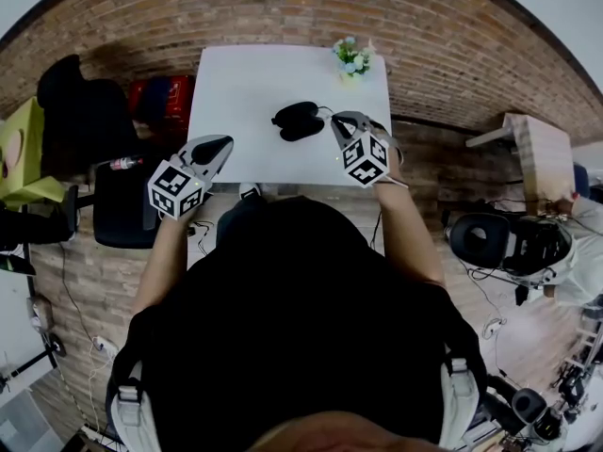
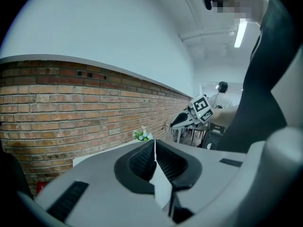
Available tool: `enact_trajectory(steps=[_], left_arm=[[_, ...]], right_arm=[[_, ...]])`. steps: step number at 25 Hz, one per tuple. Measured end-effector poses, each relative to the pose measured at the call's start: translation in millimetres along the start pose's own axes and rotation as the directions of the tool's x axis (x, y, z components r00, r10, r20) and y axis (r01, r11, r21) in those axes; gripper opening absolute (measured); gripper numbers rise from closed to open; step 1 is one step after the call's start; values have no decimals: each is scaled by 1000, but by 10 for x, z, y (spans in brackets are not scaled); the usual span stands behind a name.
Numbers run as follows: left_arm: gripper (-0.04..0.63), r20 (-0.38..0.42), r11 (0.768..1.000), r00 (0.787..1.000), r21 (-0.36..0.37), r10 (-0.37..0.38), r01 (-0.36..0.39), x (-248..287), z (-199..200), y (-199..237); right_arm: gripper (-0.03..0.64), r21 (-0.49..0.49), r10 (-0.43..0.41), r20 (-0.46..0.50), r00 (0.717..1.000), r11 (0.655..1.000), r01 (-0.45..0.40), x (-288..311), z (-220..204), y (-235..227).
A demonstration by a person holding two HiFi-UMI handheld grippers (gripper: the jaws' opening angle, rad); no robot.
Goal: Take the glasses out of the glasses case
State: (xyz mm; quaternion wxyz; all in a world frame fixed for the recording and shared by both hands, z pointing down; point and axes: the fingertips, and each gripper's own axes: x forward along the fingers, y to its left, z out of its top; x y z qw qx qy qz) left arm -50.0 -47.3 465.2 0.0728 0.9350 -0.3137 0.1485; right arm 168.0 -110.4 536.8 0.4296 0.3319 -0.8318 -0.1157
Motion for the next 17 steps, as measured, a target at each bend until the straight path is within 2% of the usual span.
enact_trajectory(steps=[17], left_arm=[[17, 0, 1000, 1000, 11, -20, 20, 273, 92, -156]], right_arm=[[23, 26, -37, 12, 999, 999, 36, -202, -216, -216]])
